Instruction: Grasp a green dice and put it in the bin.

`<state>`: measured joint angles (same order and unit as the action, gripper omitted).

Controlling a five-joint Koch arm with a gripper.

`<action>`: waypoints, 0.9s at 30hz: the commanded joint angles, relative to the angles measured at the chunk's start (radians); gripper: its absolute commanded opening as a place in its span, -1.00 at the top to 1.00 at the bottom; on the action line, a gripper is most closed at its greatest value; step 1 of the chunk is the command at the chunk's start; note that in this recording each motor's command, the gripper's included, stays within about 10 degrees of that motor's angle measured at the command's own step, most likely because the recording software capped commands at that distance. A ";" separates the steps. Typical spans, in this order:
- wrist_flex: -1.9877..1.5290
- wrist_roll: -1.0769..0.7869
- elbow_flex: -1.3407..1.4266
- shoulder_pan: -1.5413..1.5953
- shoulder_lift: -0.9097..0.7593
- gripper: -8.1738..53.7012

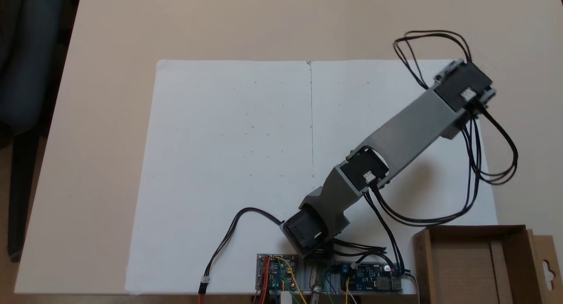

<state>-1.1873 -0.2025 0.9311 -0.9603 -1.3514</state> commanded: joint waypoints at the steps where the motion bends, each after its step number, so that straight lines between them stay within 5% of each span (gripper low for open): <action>1: -0.038 -0.020 -0.064 -0.164 -0.040 0.35; 9: -0.035 -0.155 -0.067 -0.696 0.023 0.35; 19: 0.009 -0.232 -0.066 -0.865 0.080 0.34; 21: 0.009 -0.233 -0.066 -0.864 0.094 -0.31; 25: 0.012 -0.233 -0.066 -0.856 0.104 -0.72; 27: 0.014 -0.230 -0.066 -0.851 0.104 -0.76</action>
<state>-1.1888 -0.3543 0.9050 -1.8055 -1.2257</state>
